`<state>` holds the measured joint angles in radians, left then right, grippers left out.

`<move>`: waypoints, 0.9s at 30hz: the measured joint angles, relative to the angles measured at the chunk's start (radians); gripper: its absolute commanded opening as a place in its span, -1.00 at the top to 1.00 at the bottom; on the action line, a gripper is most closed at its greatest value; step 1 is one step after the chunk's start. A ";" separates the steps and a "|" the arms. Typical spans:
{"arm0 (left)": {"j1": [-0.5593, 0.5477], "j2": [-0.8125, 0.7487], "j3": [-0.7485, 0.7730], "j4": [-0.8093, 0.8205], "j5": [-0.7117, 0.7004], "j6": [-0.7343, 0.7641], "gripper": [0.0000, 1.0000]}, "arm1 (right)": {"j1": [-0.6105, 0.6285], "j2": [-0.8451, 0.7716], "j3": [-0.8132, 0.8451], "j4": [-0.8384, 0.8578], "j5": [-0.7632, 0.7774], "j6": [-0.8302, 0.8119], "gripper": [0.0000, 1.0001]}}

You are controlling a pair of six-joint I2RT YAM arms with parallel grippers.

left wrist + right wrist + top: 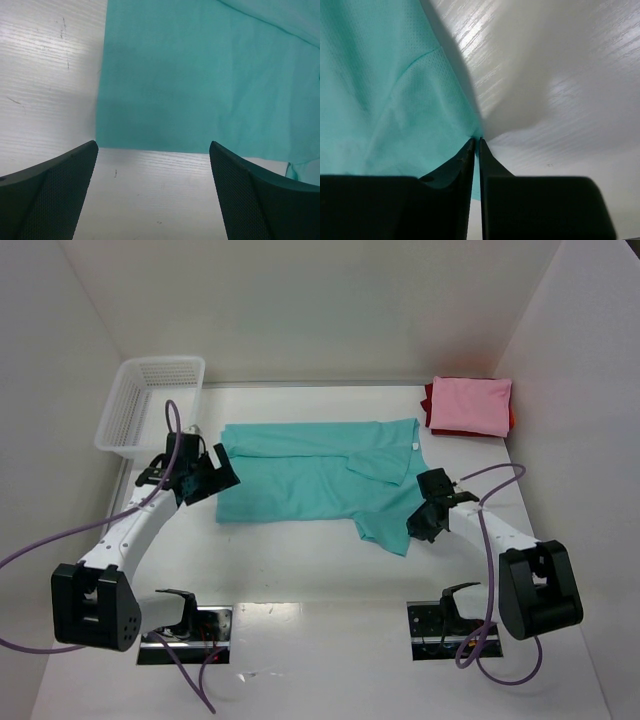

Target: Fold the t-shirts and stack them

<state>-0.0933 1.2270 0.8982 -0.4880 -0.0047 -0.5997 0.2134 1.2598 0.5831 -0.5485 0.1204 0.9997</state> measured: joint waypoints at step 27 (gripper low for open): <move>0.016 0.218 -0.045 -0.011 -0.050 -0.088 -0.78 | 0.000 -0.001 0.029 0.060 -0.013 -0.051 0.98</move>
<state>-0.0769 1.4449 0.8537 -0.4995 -0.0547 -0.6880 0.2134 1.2591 0.6117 -0.4885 0.1071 0.9486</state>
